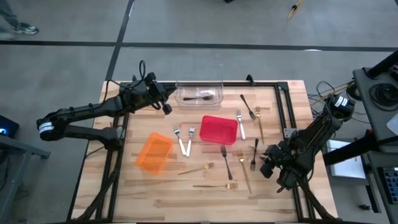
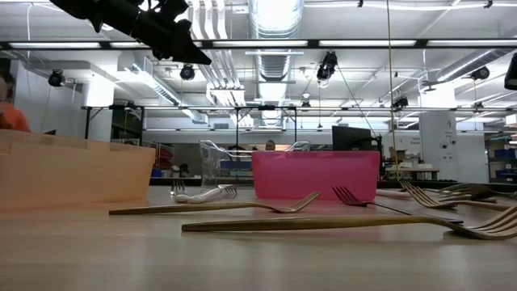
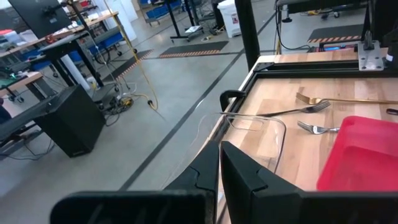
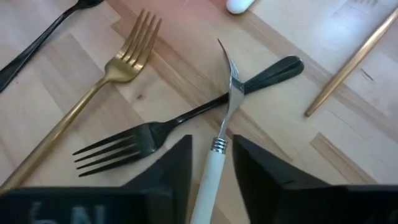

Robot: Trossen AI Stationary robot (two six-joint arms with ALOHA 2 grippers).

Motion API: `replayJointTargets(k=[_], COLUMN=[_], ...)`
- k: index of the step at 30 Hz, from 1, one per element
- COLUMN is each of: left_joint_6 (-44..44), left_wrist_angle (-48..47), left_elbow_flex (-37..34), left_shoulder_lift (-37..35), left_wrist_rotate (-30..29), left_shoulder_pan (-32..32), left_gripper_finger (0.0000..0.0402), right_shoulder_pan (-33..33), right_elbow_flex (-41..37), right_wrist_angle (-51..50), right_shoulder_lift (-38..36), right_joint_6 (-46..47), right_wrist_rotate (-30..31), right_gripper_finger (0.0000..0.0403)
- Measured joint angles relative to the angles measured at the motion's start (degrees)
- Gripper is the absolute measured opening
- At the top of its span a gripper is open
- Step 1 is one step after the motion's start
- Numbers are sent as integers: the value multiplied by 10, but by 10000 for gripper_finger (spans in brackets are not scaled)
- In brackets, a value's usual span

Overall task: Sort silverware by color (type)
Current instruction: Put the white fork into the red bin

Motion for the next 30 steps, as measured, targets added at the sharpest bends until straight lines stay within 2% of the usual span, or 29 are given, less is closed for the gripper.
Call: replayJointTargets(k=[4,8,19,26,30], left_joint_6=[1,5,10,10,10], left_wrist_angle=[0,0,0,0,0], left_elbow_flex=[0,0,0,0,0], left_shoulder_lift=[0,0,0,0,0], left_wrist_rotate=[0,0,0,0,-1], left_shoulder_pan=[0,0,0,0,0], left_gripper_finger=[0,0,0,0,0], right_shoulder_pan=[0,0,0,0,0], right_elbow_flex=[-2,-11,-36,-33,-24], right_wrist_angle=[11,23,56,72,68], right_shoulder_lift=[0,0,8,83,118], right_joint_6=[-2,-1,4,33,40], right_wrist_rotate=[-2,-12,-16,-27,-25], right_gripper_finger=[166,188,173,170,154])
